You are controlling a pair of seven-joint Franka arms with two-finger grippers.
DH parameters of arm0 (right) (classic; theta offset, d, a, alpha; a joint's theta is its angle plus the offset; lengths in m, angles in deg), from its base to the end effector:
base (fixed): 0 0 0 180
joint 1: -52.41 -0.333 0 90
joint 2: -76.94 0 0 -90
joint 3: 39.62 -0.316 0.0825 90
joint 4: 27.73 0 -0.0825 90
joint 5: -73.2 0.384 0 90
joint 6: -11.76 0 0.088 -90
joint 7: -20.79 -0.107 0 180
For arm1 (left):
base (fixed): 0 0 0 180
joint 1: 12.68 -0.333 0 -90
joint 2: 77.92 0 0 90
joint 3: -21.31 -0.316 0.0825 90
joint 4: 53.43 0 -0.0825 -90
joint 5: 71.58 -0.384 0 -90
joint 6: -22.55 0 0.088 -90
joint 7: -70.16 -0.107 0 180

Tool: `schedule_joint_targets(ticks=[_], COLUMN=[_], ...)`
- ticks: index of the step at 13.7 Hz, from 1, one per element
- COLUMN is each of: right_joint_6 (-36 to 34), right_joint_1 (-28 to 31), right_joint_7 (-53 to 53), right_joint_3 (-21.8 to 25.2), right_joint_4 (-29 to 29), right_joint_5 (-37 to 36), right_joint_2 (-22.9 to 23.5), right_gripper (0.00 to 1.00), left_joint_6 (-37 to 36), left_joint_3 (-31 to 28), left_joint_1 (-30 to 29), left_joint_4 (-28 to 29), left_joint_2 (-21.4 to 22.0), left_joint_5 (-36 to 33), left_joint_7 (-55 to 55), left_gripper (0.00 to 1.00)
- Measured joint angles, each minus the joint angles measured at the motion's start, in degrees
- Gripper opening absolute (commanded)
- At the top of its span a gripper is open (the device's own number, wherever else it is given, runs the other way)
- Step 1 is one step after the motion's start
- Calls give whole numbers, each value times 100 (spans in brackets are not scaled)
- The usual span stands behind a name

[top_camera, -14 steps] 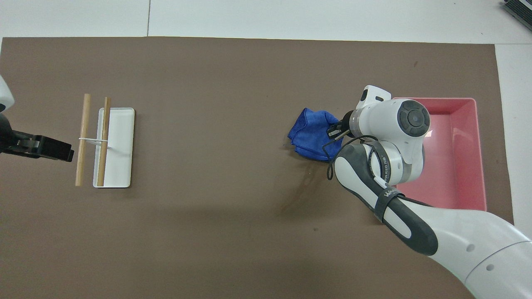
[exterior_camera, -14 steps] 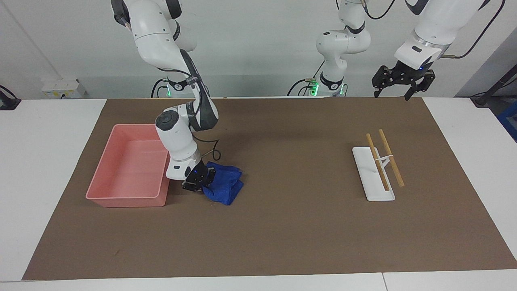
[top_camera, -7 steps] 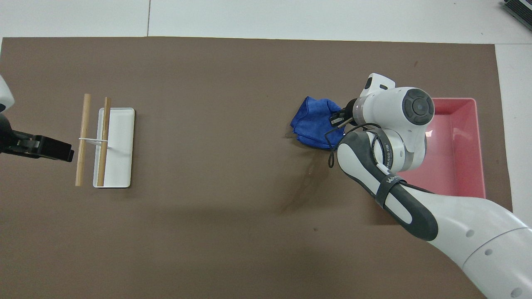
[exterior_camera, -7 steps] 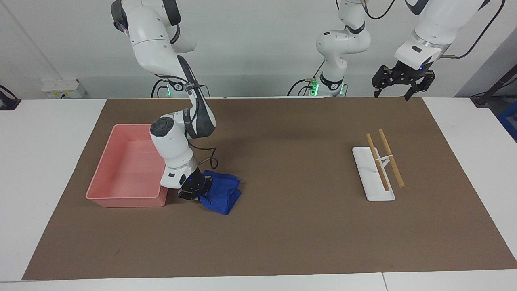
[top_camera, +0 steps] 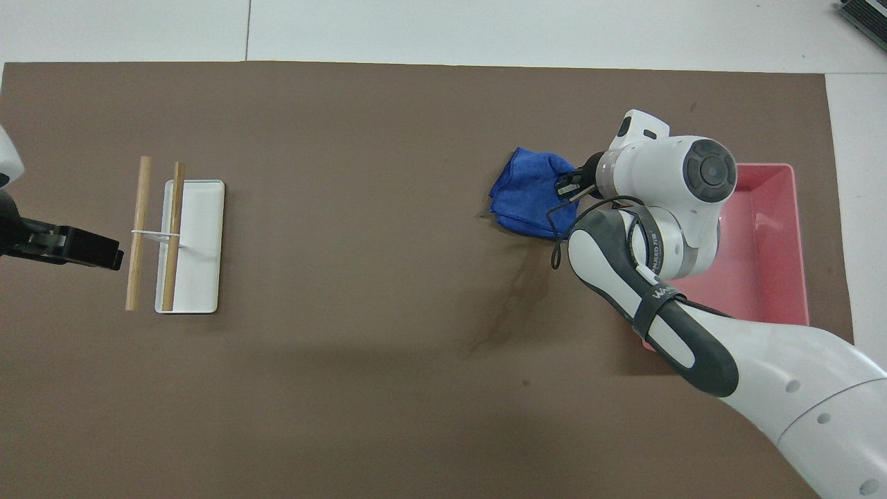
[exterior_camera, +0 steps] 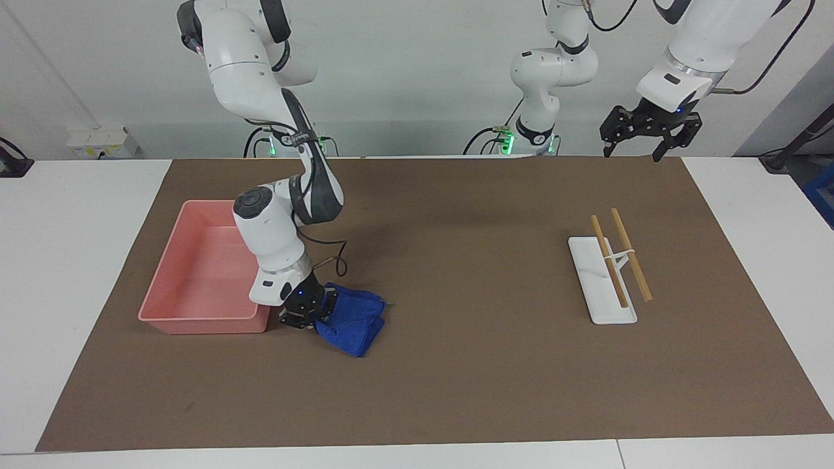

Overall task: Wipe water with towel using both arms
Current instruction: 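Wipe the towel again across the spill away from the robot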

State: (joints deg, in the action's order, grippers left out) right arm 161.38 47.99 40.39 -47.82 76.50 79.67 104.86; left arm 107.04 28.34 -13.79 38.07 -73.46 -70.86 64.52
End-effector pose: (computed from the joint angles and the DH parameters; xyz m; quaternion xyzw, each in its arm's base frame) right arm 0.6631 0.1365 0.3041 -0.9615 -0.2184 -0.1565 0.0580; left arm 0.5170 -0.0579 0.6455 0.9946 -0.1009 -0.0225 0.0015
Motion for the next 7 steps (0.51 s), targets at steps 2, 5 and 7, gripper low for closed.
schedule_joint_targets(ticks=[2,5,7], right_joint_6=[86,284,284], right_joint_1=[9,13,13], right_joint_7=[8,130,134], right_joint_3=[2,0,-2], right_joint_4=[-3,-2,-4], right_joint_5=[-35,-80,-80], right_joint_2=[107,190,188], right_gripper=[0,0,0], left_joint_6=[0,0,0], left_joint_3=[0,0,0], left_joint_1=[0,0,0], left_joint_4=[0,0,0], left_joint_2=[0,0,0], left_joint_5=[0,0,0], left_joint_7=[0,0,0], left_gripper=[100,100,100])
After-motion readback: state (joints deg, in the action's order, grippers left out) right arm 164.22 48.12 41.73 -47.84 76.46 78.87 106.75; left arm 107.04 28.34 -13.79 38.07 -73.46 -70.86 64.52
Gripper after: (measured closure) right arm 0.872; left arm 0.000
